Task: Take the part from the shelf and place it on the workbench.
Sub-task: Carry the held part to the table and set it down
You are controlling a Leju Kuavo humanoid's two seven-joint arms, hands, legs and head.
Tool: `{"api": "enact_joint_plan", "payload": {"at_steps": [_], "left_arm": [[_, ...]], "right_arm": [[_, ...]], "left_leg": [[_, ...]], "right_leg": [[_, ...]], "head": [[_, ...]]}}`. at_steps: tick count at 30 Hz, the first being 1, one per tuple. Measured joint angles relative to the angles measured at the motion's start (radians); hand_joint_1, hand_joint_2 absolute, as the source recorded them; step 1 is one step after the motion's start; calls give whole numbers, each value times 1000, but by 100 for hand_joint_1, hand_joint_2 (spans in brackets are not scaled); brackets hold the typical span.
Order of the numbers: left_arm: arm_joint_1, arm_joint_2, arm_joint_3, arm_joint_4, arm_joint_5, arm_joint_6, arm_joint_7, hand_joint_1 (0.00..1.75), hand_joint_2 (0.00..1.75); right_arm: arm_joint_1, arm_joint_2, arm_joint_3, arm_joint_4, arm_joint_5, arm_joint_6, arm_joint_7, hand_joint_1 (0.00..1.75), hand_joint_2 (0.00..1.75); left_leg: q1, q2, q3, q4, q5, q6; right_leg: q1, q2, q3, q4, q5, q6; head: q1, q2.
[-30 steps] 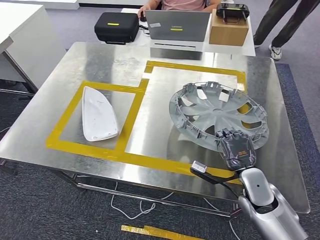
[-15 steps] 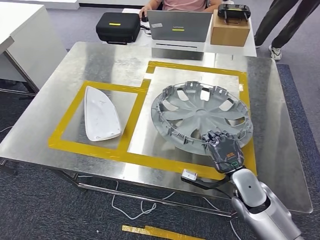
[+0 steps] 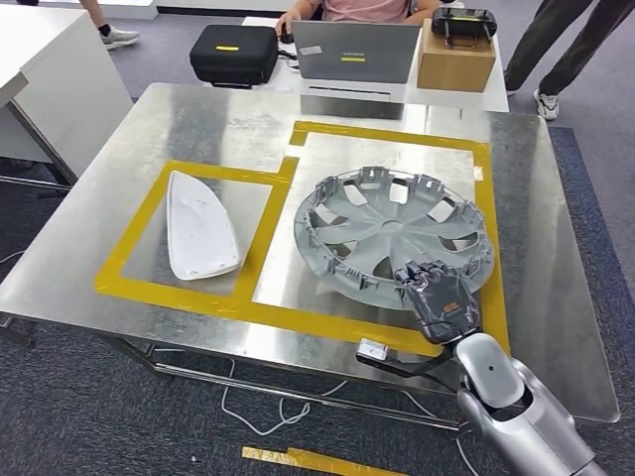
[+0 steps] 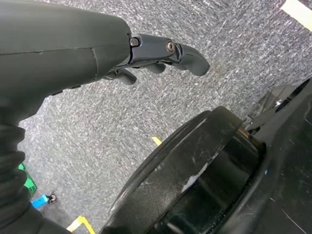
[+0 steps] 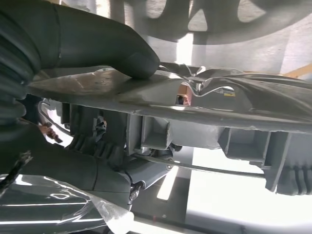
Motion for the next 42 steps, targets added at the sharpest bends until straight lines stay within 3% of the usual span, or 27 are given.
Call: {"api": "enact_joint_plan", "payload": {"at_steps": [2, 6, 10, 27, 42], "left_arm": [[0, 0, 0, 0, 1, -3, 0, 0, 175], [-1, 0, 0, 0, 2, -11, 0, 0, 175], [2, 1, 0, 0, 2, -16, -2, 0, 0], [38, 8, -10, 5, -13, -12, -3, 0, 0], [34, 7, -10, 7, -6, -4, -13, 0, 0]], "right_arm": [[-4, 0, 3, 4, -2, 0, 0, 0, 0], [-18, 2, 8, 11, -4, -4, 0, 0, 0], [-27, 5, 11, 20, -8, -6, 1, 0, 0], [-29, 27, -8, -18, -63, -48, 3, 0, 0], [-17, 33, -78, -242, 83, -236, 25, 0, 0]], "left_leg": [[0, 0, 0, 0, 0, 0], [0, 0, 0, 0, 0, 0], [0, 0, 1, 0, 0, 0], [0, 0, 1, 0, 0, 0], [0, 0, 1, 1, 0, 0]], "right_leg": [[0, 0, 0, 0, 0, 0], [0, 0, 0, 0, 0, 0], [0, 0, 0, 0, 0, 0], [0, 1, -1, 0, 0, 0], [0, 1, 0, 0, 1, 1]], "head": [[0, 0], [0, 0], [0, 0], [0, 0], [0, 0]]}}
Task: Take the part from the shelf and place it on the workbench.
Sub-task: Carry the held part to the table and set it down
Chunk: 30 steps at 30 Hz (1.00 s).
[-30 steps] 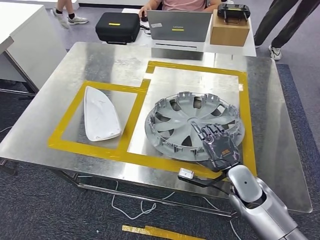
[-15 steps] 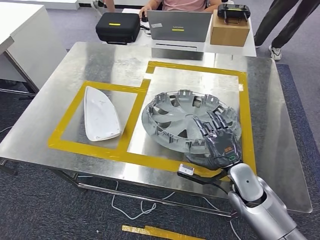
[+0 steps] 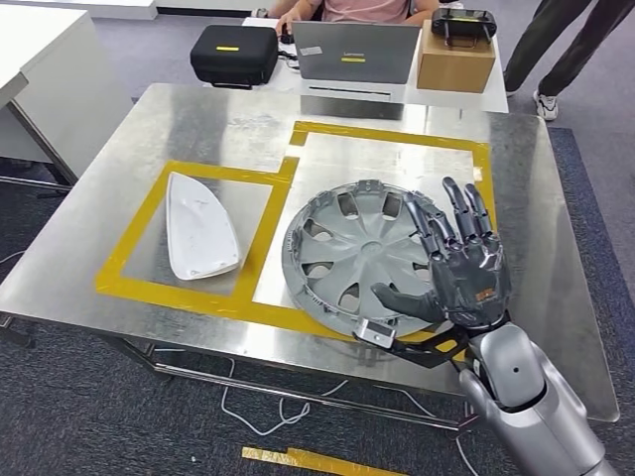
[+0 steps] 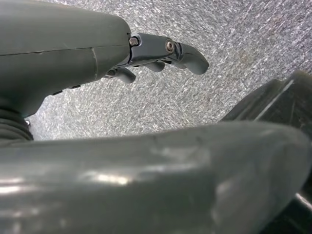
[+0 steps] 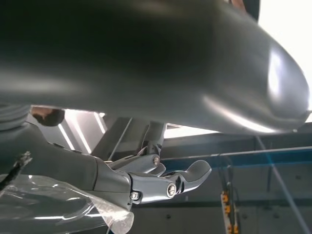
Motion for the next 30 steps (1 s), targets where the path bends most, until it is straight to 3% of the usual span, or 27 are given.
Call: {"api": "enact_joint_plan", "payload": {"at_steps": [12, 18, 22, 24, 27, 28, 29, 30], "left_arm": [[0, 0, 1, 3, 12, 10, -7, 0, 0], [2, 1, 2, 8, 13, 17, -7, 0, 0], [2, -1, 3, 9, 15, 20, -8, 0, 0], [1, -4, 4, 9, 16, 22, -8, 0, 0], [2, -5, 4, 10, 16, 23, -8, 0, 0], [2, -6, 4, 10, 16, 23, -8, 0, 0], [2, -6, 4, 10, 16, 23, -8, 0, 0], [2, -8, 4, 10, 16, 24, -8, 0, 0]], "right_arm": [[31, 0, -43, -53, -40, 19, 2, 0, 0], [46, 0, -47, -58, -71, 33, -4, 0, 0], [49, 1, -51, -73, -83, 46, -4, 0, 0], [49, 1, -55, -81, -86, 49, -3, 0, 0], [56, 2, -59, -83, -88, 54, -2, 0, 0], [59, 2, -60, -83, -88, 55, -1, 0, 0], [61, 2, -61, -83, -88, 56, -1, 0, 0], [61, 2, -62, -84, -88, 56, -1, 0, 0]], "left_leg": [[0, 0, -1, 1, -1, 1], [-2, 0, -5, 12, -6, 11], [6, 7, -1, -2, 6, 25], [15, 17, 6, -20, 17, 32], [16, 32, 5, -21, 17, 34], [17, 38, 6, -21, 16, 32], [18, 44, 7, -20, 14, 30], [19, 50, 9, -19, 11, 25]], "right_leg": [[0, 0, 0, -1, 0, 1], [-2, 0, 1, -2, 3, 6], [0, 3, -2, -4, 2, 18], [2, 5, -30, 51, -35, 24], [-3, 5, -113, 229, -112, 33], [-4, 4, -125, 253, -113, 36], [-6, 2, -118, 239, -96, 39], [-7, -5, -90, 186, -65, 41]], "head": [[0, 0], [-1, 0], [0, 0], [4, 0], [7, 0], [6, 0], [6, 0], [6, 0]]}}
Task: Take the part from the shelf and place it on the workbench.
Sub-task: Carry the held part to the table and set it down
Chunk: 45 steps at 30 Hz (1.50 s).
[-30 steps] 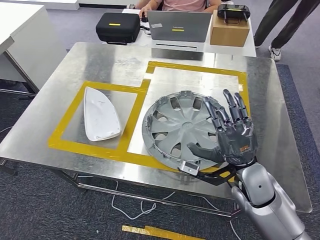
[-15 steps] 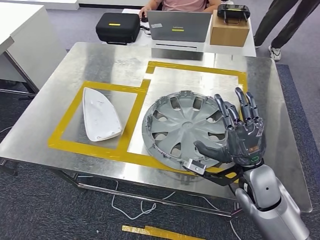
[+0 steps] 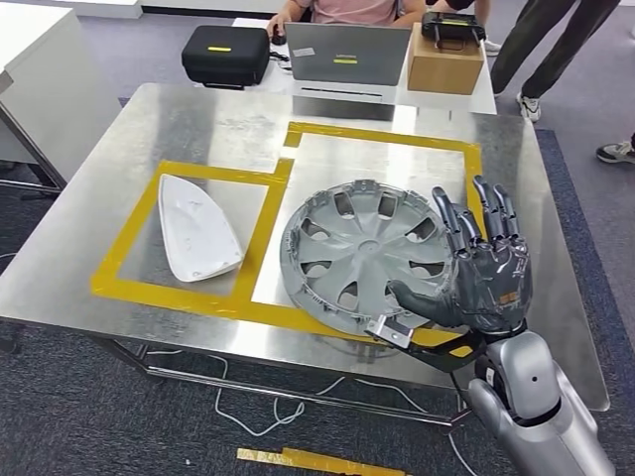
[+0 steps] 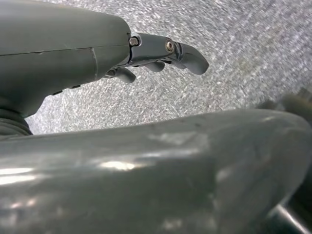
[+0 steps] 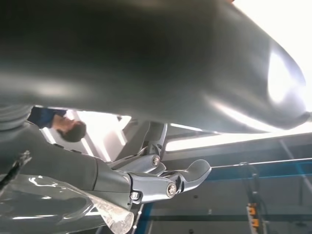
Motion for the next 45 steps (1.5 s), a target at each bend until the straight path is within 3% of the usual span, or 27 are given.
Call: {"api": "enact_joint_plan", "payload": {"at_steps": [2, 4, 6, 8, 9, 11, 12, 13, 14, 15, 17, 18, 19, 22, 23, 32, 45], "left_arm": [[0, -1, 0, 0, 0, 1, 0, 0, 0], [0, 1, 1, 1, 0, 2, 0, 0, 0], [-1, 2, 1, 1, 0, 4, 0, 0, 0], [-2, 1, 1, 1, 0, 6, 0, 0, 0], [-3, 1, 1, 1, 1, 7, 0, 0, 0], [-2, 0, 1, 2, 1, 9, 0, 0, 0], [-1, 0, 1, 2, 2, 9, 0, 0, 0], [0, 0, 1, 2, 2, 10, 0, 0, 0], [0, 0, 1, 2, 3, 10, 0, 0, 0], [-1, 0, 1, 2, 3, 11, 0, 0, 0], [-3, 2, 1, 2, 3, 14, 2, 0, 0], [-5, 3, 1, 3, 2, 17, 5, 0, 0], [-6, 4, 1, 3, 0, 22, 9, 0, 0], [-7, 4, 1, 3, -6, 36, 25, 0, 0], [-6, 5, 1, 3, -6, 39, 28, 0, 0], [-9, 9, 1, 3, -14, 54, 49, 0, 0], [-10, 13, 1, 3, -25, 62, 66, 0, 0]], "right_arm": [[-2, 0, -1, -2, 0, 1, 0, 0, 0], [-3, 1, -2, -5, -1, 2, 0, 0, 0], [-1, 2, -3, -7, -2, 3, 0, 0, 0], [-1, 2, -5, -10, -3, 4, 0, 0, 0], [-1, 2, -6, -11, -3, 4, 0, 0, 0], [-1, 4, -6, -13, -3, 4, 0, 0, 0], [0, 4, -6, -13, -3, 5, 0, 0, 0], [1, 4, -6, -13, -3, 5, 0, 0, 0], [2, 4, -6, -13, -3, 6, 0, 0, 0], [2, 5, -6, -13, -3, 6, 0, 0, 0], [2, 6, -6, -13, -3, 6, -1, 0, 0], [2, 6, -6, -13, -1, 6, -2, 0, 0], [1, 6, -6, -13, 1, 6, -3, 0, 0], [1, 6, -4, -12, 13, 6, -10, 0, 0], [0, 6, -3, -11, 18, 6, -12, 0, 0], [-12, 5, 20, 12, 25, 12, -17, 0, 0], [-32, 5, 56, 47, 46, 35, -11, 0, 0]], "left_leg": [[-1, 12, 4, 9, -10, -14], [-7, 23, 5, 19, -19, -26], [-8, 38, 7, 21, -23, -33], [-2, 18, 1, 45, -48, -41], [0, -3, -15, 84, -75, -44], [1, -40, -77, 218, -141, -45], [0, -46, -109, 281, -163, -44], [-1, -48, -130, 318, -166, -41], [-2, -50, -134, 315, -147, -35], [-5, -52, -119, 274, -111, -27], [-12, -61, -66, 143, -34, -5], [-14, -66, -45, 90, -15, 2], [-15, -70, -34, 58, -7, 2], [-15, -73, -31, 38, -9, -20], [-16, -74, -32, 38, -8, -22], [-19, -76, -35, 39, -4, -9], [-19, -76, -34, 39, -3, -8]], "right_leg": [[2, -38, 71, -130, 47, 2], [7, -59, 103, -188, 54, -13], [10, -39, 102, -185, 51, -34], [9, -20, 101, -185, 53, -47], [8, -10, 101, -185, 53, -52], [10, 10, 101, -186, 53, -59], [11, 22, 101, -186, 53, -60], [13, 33, 101, -186, 53, -61], [16, 43, 102, -186, 53, -61], [18, 52, 104, -185, 53, -62], [23, 64, 108, -185, 52, -62], [25, 70, 107, -184, 52, -60], [27, 72, 105, -182, 52, -60], [26, 73, 98, -180, 52, -61], [25, 72, 98, -182, 53, -61], [21, 69, 103, -195, 62, -47], [20, 69, 102, -195, 63, -46]], "head": [[2, 0], [0, 0], [-4, 0], [-7, 0], [-8, 0], [-11, 0], [-11, 0], [-11, 0], [-12, 0], [-12, 0], [-11, 0], [-11, 0], [-11, 0], [-10, 0], [-10, 0], [-10, 0], [-10, 0]]}}
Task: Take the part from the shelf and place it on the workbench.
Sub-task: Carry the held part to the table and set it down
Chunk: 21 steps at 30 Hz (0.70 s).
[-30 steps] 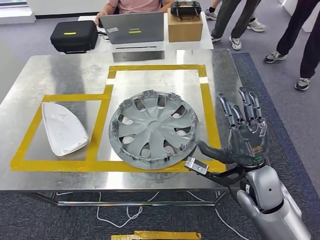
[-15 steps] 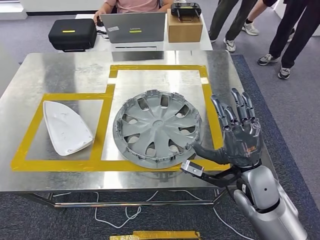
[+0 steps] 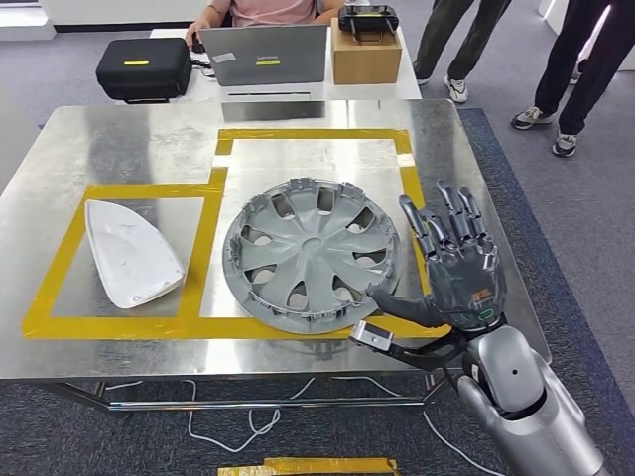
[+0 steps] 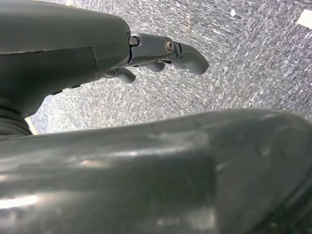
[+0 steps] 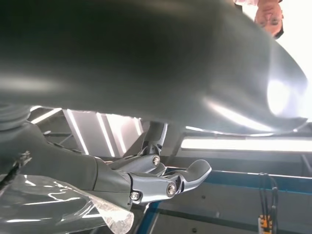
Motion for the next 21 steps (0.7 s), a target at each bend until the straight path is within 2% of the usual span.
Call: {"api": "enact_joint_plan", "payload": {"at_steps": [6, 8, 10, 11, 12, 14, 15, 16, 17, 19, 20, 21], "left_arm": [[0, 2, 0, 0, 0, -7, 2, 0, 0], [0, 5, 0, 0, 1, -9, 5, 0, 0], [-1, 6, 0, 0, 2, -9, 7, 0, 0], [-1, 6, 0, 0, 3, -9, 8, 0, 0], [-1, 6, 0, 0, 3, -9, 8, 0, 0], [0, 7, 0, 0, 4, -9, 10, 0, 0], [1, 7, 0, 1, 4, -10, 11, 0, 0], [2, 8, 0, 2, 4, -10, 11, 0, 0], [2, 8, 0, 2, 4, -10, 12, 0, 0], [1, 7, 0, 3, 5, -10, 12, 0, 0], [0, 9, 1, 3, 5, -10, 12, 0, 0], [0, 10, 1, 3, 6, -10, 12, 0, 0]], "right_arm": [[-10, -2, 13, 11, 10, 2, 6, 0, 0], [-11, -3, 18, 14, 10, 2, 7, 0, 0], [-12, -6, 21, 15, 11, 1, 8, 0, 0], [-14, -9, 21, 15, 11, 0, 8, 0, 0], [-16, -11, 23, 15, 11, 0, 9, 0, 0], [-18, -15, 27, 18, 12, 0, 9, 0, 0], [-16, -16, 29, 20, 11, 0, 9, 0, 0], [-14, -17, 32, 22, 11, 0, 9, 0, 0], [-13, -18, 34, 24, 11, 0, 10, 0, 0], [-14, -19, 36, 25, 11, 0, 12, 0, 0], [-15, -19, 36, 25, 11, 0, 13, 0, 0], [-16, -19, 37, 25, 10, 0, 14, 0, 0]], "left_leg": [[-1, 0, 0, 2, -1, 2], [-4, 0, 0, 2, 3, 11], [3, 6, 6, -19, 21, 24], [7, 10, 8, -32, 31, 28], [10, 15, 8, -43, 38, 31], [10, 24, 2, -46, 44, 31], [11, 28, -2, -45, 45, 29], [12, 31, -5, -44, 47, 26], [14, 33, -9, -42, 50, 22], [19, 35, -19, -30, 51, 10], [20, 35, -26, -20, 50, 3], [19, 35, -33, -12, 51, -5]], "right_leg": [[-1, 0, 0, -2, 1, 2], [-3, 2, 2, -7, 8, 11], [0, -2, -2, -10, 6, 21], [2, -11, -12, 6, -11, 24], [3, -23, -30, 46, -40, 26], [-2, -44, -82, 174, -111, 32], [-5, -48, -101, 230, -133, 36], [-10, -51, -106, 254, -138, 40], [-14, -53, -89, 237, -125, 45], [-23, -61, -10, 110, -76, 58], [-26, -61, 27, 47, -59, 59], [-26, -62, 50, 7, -51, 56]], "head": [[0, 0], [-1, 0], [0, 0], [2, 0], [4, 0], [8, 0], [9, 0], [8, 0], [8, 0], [9, 0], [9, 0], [9, 0]]}}
